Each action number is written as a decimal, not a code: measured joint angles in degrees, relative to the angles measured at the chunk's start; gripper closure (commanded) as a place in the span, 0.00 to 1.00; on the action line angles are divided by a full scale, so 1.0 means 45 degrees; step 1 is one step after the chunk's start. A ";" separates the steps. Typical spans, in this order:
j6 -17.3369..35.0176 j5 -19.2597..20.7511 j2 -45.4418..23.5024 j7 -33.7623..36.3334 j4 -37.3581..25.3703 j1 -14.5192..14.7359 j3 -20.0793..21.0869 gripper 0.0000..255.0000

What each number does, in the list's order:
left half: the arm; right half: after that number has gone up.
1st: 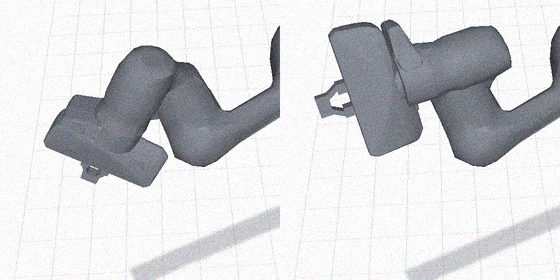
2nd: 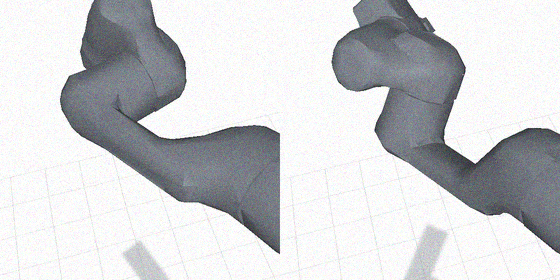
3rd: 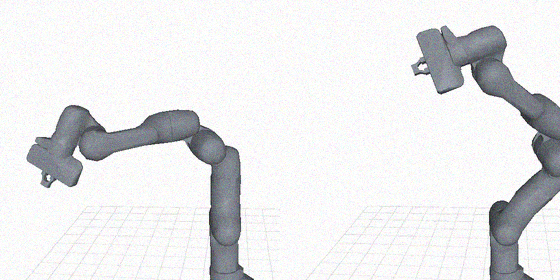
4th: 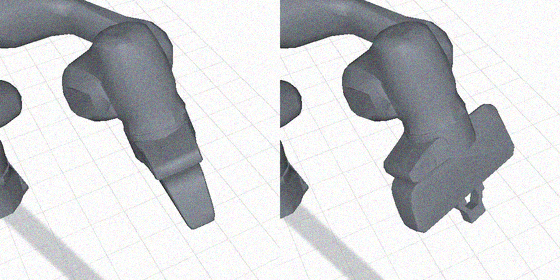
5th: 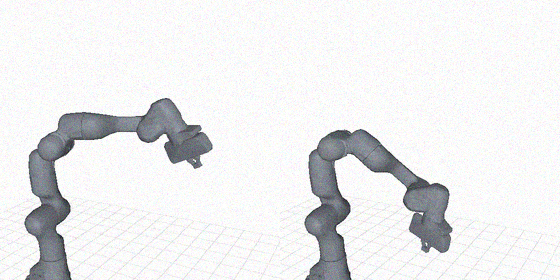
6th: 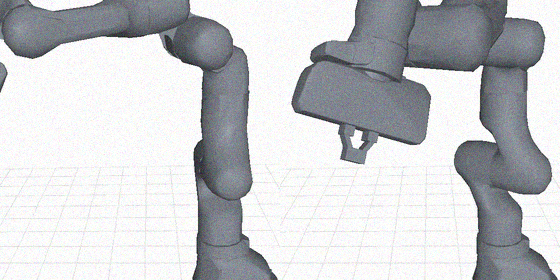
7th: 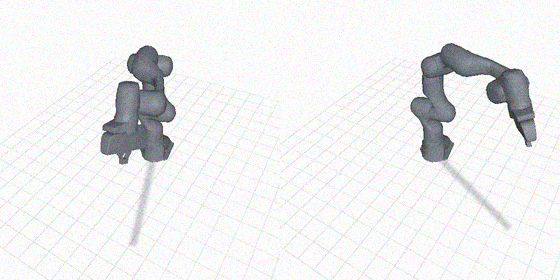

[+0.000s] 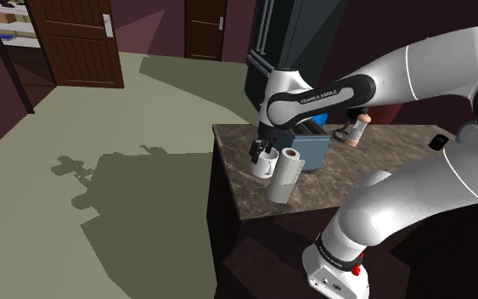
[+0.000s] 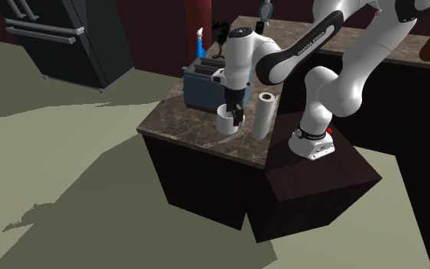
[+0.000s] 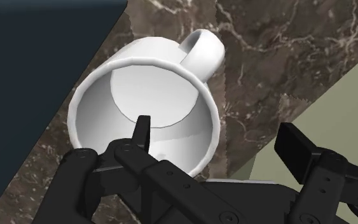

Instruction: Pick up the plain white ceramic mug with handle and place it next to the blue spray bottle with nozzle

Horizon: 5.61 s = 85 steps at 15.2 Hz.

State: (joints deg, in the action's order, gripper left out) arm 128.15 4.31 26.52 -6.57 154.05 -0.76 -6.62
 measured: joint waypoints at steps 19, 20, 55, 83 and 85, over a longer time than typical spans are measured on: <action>0.1231 0.0024 -0.0666 -0.0045 0.0526 -0.0010 -0.0092 1.00; 0.1231 0.0023 -0.0666 -0.0045 0.0526 -0.0009 -0.0092 1.00; -0.4809 -0.0143 0.1585 -0.0058 -0.3260 0.0027 0.0225 1.00; -0.9496 -0.0306 0.0874 -0.0166 -0.8661 0.0112 0.0373 1.00; -0.9671 -0.0164 0.0953 -0.0526 -0.8767 0.0003 0.0098 1.00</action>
State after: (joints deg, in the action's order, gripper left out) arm 84.63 3.57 30.81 -8.94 114.60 -0.75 -6.18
